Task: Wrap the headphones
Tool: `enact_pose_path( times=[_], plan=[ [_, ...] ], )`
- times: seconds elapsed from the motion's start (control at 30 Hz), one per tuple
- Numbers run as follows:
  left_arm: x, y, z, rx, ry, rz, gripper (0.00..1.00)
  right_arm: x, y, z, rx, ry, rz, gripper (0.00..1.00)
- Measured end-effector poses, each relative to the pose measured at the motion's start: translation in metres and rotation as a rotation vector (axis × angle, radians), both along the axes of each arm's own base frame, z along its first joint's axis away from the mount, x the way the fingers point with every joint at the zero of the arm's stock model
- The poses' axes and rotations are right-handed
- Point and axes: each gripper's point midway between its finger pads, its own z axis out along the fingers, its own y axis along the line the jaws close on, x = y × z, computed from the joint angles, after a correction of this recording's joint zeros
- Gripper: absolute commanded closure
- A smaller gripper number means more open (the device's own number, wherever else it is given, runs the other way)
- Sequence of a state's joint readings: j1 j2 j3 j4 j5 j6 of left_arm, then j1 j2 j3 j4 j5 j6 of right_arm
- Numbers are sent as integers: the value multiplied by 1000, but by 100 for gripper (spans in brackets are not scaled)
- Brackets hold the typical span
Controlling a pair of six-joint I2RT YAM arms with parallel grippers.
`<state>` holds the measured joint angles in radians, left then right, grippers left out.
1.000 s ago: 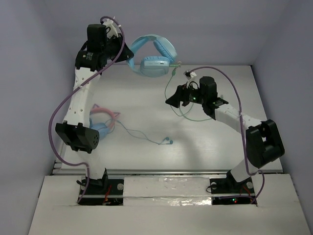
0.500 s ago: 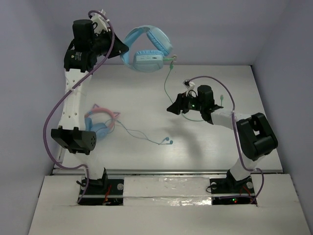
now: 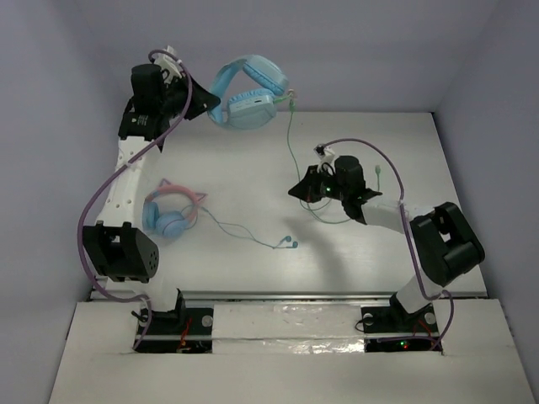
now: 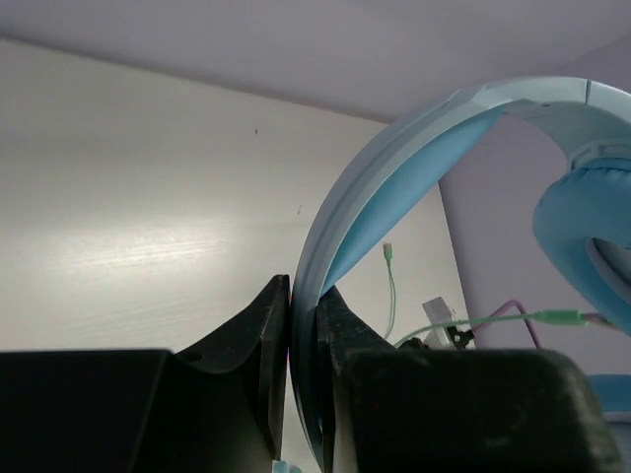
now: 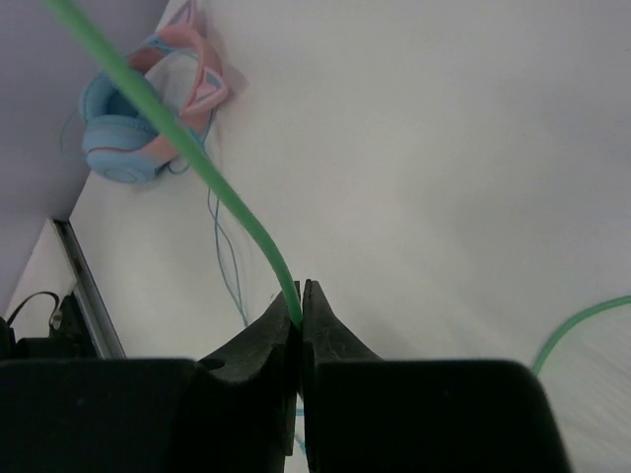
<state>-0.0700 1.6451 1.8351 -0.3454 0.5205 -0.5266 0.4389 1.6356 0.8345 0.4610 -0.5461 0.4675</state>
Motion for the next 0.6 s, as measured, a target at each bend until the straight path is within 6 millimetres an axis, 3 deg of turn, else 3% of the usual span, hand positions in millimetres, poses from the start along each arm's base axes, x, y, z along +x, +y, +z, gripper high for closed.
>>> enact_pose_path(
  times=[0.23,0.27,0.37,0.47,0.6],
  plan=[
    [6,8,-96,-96,150,172,100,-29,41,7,-125,37,-11,100],
    [2,10,-116,-97,185,202,100,-34,45,9,-147,38,-19,100],
    [-7,20,-149,-106,222,309,100,-49,52,15,-205,34,-38,100],
    [-13,26,-166,-95,230,393,100,-71,58,19,-250,28,-32,100],
    [-10,22,-167,-39,185,466,100,-99,66,26,-301,30,4,100]
  ],
)
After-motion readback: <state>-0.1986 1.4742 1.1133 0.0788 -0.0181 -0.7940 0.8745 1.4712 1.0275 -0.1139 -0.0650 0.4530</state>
